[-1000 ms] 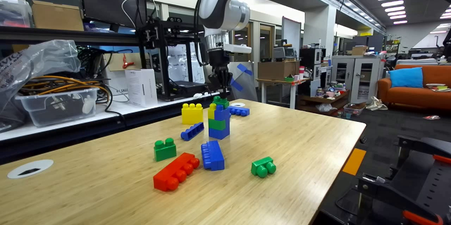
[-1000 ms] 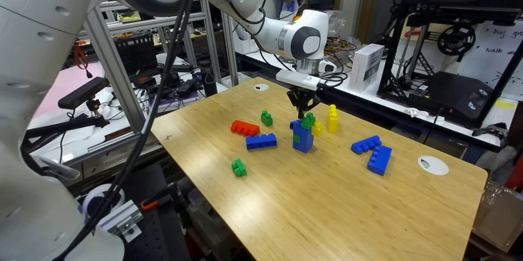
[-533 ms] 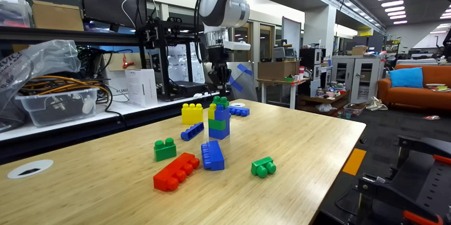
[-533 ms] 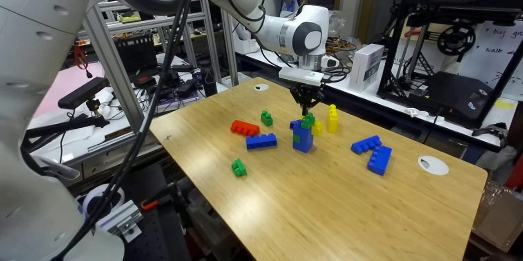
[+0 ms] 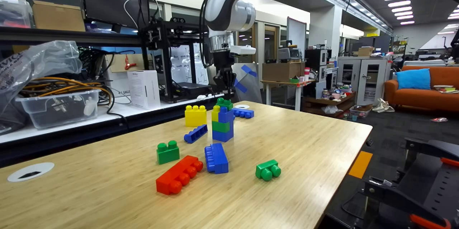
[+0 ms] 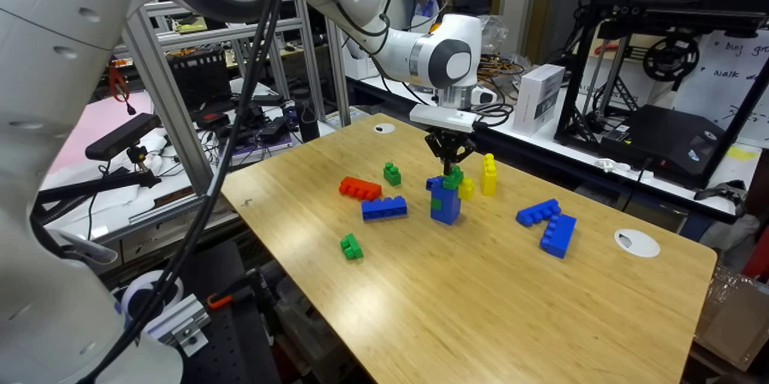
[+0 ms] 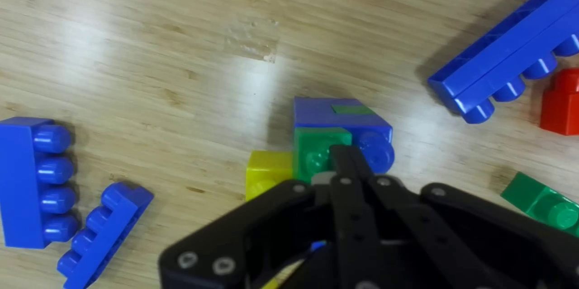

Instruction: Push the green block on top of the stack down

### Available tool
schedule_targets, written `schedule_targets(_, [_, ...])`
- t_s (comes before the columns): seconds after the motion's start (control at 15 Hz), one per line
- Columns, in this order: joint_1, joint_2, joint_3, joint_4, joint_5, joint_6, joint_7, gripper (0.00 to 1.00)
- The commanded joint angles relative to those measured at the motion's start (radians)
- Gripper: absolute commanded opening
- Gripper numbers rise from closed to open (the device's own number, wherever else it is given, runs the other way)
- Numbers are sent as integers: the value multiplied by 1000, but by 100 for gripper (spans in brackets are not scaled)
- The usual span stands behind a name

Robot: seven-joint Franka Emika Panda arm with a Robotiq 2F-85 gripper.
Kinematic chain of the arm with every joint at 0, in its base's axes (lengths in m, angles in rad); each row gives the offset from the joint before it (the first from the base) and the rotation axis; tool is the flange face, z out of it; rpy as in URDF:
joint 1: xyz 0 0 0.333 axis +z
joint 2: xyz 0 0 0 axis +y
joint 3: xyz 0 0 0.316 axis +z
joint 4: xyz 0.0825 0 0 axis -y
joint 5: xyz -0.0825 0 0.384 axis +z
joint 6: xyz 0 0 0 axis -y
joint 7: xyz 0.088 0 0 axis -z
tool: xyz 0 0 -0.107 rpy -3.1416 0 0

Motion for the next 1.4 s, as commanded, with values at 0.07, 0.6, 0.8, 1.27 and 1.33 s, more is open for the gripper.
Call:
schedule_targets(0.07, [1, -68, 8, -134, -47, 126, -69, 0])
schedule_targets(0.6, [1, -154, 17, -300, -84, 287, -116, 0])
schedule_targets(0.8, [3, -173, 10, -326, -114, 323, -121, 0])
schedule_targets(1.27, [2, -185, 3, -325, -154, 379, -123, 0])
schedule_targets(1.33, [1, -182, 3, -325, -152, 379, -124, 0])
